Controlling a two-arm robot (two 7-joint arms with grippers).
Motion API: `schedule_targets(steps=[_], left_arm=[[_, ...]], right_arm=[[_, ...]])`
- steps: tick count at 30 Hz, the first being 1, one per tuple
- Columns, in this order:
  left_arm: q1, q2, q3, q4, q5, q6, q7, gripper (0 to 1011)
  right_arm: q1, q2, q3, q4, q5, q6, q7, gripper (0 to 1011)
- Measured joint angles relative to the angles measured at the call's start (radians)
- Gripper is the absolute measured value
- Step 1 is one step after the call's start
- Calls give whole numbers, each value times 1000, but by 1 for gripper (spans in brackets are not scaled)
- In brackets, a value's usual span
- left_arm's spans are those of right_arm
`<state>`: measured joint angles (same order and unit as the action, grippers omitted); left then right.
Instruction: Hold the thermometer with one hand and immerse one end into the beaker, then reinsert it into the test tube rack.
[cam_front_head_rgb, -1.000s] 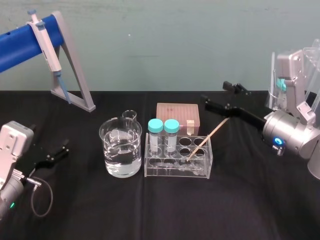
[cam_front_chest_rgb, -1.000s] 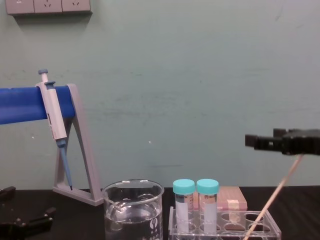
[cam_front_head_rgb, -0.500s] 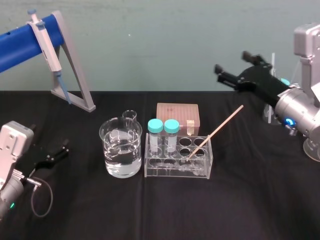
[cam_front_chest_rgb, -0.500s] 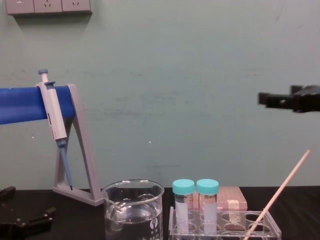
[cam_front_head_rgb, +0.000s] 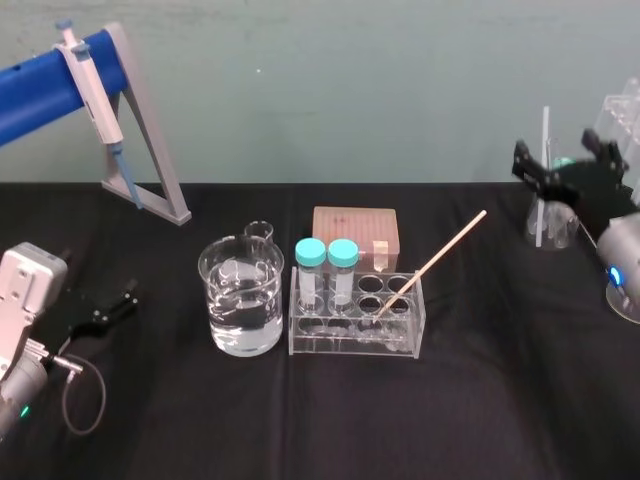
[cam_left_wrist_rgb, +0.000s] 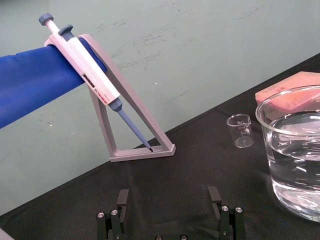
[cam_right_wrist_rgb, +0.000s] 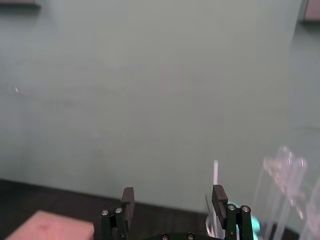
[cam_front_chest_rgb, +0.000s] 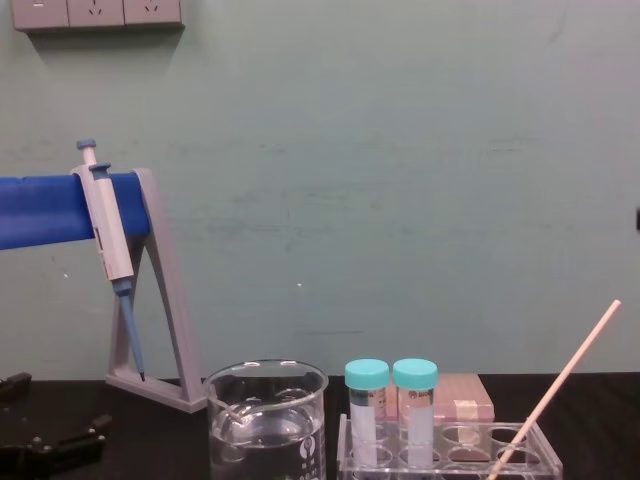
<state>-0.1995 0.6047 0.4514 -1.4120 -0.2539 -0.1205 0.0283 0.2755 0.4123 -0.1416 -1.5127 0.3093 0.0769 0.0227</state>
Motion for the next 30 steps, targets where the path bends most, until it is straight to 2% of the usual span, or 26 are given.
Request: schedule_targets(steps=[9, 20, 30], left_arm=[[0, 0, 0, 0, 0, 0, 0, 1004], [0, 0, 0, 0, 0, 0, 0, 1004], [0, 0, 0, 0, 0, 0, 0, 1004]], right_arm=[[-37, -29, -1, 74, 0, 16, 21, 1003], [-34, -80, -30, 198, -17, 9, 86, 1002], [-26, -100, -32, 235, -31, -2, 113, 1003]])
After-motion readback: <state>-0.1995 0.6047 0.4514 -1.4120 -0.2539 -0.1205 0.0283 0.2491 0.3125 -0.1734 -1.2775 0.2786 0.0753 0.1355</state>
